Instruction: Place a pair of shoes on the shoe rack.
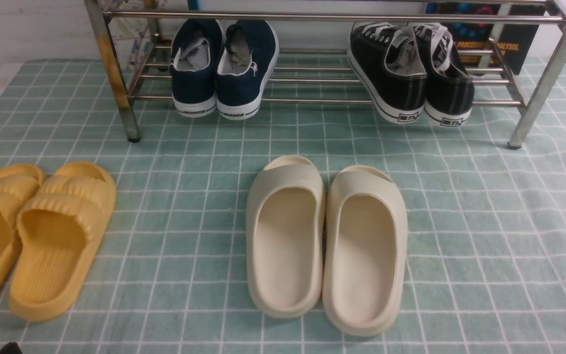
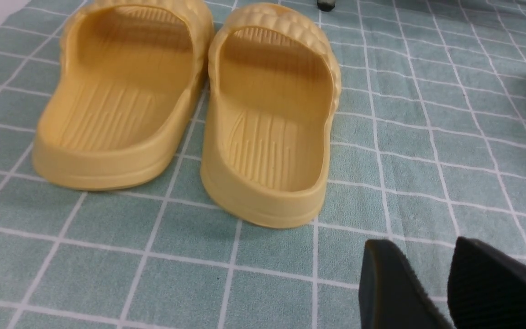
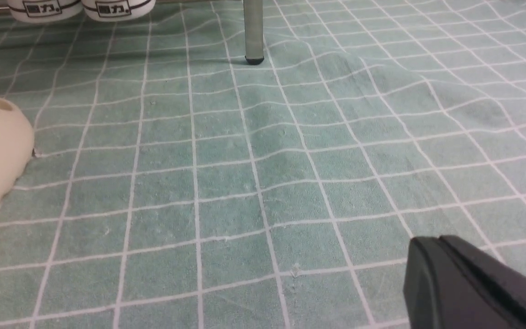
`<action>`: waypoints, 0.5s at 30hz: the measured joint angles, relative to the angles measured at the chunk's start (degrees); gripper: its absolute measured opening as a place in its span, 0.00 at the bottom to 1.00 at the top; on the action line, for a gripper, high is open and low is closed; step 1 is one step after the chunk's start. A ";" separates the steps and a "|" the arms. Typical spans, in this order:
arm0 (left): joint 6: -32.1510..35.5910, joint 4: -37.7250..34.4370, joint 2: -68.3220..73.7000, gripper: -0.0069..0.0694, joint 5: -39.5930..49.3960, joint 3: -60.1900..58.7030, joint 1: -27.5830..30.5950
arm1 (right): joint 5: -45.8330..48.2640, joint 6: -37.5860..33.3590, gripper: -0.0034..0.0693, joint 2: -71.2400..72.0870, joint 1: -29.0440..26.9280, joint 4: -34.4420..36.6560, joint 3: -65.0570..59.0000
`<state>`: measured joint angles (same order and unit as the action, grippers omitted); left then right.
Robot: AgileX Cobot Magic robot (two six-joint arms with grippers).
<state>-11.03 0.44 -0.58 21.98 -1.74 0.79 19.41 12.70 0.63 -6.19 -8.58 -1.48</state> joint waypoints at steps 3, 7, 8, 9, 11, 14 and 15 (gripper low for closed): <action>0.00 0.00 0.00 0.38 0.00 0.00 0.00 | 0.60 -3.89 0.04 0.00 0.00 2.07 0.10; 0.00 0.00 0.00 0.38 0.00 0.00 0.00 | 1.81 -10.72 0.04 0.00 0.00 5.59 0.40; 0.00 0.00 0.00 0.38 0.00 0.00 0.00 | 2.07 -11.32 0.04 0.00 0.00 5.89 0.41; 0.00 0.00 0.00 0.38 0.00 0.00 0.00 | 2.08 -11.39 0.04 0.00 0.00 5.99 0.41; 0.00 0.00 0.00 0.38 0.00 0.00 0.00 | 2.39 -11.72 0.04 0.00 0.00 6.37 0.46; 0.00 0.00 0.00 0.38 0.00 0.00 0.00 | 2.40 -11.78 0.04 0.00 0.00 6.62 0.51; 0.00 0.00 0.00 0.38 0.00 0.00 0.00 | 2.44 -11.84 0.04 0.00 0.00 6.76 0.51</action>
<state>-11.03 0.44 -0.58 21.98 -1.74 0.79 21.85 0.86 0.63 -6.19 -1.82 -0.96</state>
